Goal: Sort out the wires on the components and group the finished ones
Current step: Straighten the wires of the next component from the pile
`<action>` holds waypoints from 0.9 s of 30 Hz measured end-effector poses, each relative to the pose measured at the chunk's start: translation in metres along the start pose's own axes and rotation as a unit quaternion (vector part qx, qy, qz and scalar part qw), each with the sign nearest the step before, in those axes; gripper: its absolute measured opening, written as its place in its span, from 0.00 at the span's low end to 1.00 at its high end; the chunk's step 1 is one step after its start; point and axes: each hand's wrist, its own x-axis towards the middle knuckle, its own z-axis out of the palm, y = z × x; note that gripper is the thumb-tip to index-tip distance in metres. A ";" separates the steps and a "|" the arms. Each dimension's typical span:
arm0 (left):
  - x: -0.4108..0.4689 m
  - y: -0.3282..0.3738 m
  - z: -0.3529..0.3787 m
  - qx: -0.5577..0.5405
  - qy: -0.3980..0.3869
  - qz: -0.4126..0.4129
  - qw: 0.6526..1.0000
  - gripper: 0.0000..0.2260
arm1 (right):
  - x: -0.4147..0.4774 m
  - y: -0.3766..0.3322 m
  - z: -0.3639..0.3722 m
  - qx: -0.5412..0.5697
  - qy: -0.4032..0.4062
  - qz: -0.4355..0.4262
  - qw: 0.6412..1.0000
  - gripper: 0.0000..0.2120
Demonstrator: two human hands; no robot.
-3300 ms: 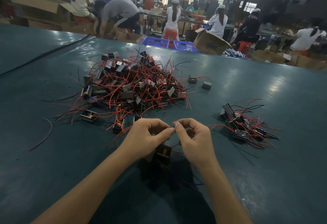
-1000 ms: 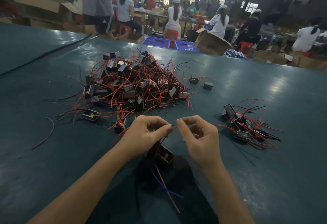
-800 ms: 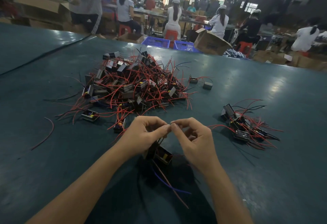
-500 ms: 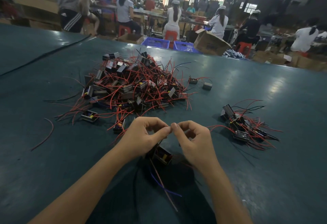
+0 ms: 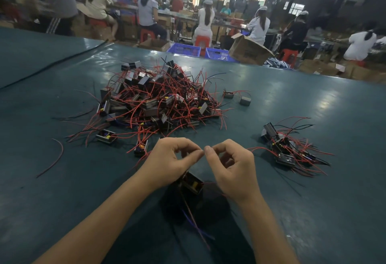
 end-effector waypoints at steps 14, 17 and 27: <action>0.002 0.000 -0.006 -0.123 -0.070 -0.065 0.988 0.07 | 0.002 -0.002 -0.002 0.112 -0.073 0.041 0.990 0.06; 0.001 -0.001 -0.006 -0.102 -0.069 -0.058 0.991 0.05 | 0.002 -0.004 -0.003 0.116 -0.072 0.078 0.988 0.08; -0.001 -0.001 -0.003 -0.021 -0.043 0.004 0.999 0.01 | 0.003 -0.002 0.001 0.169 -0.069 0.188 0.965 0.16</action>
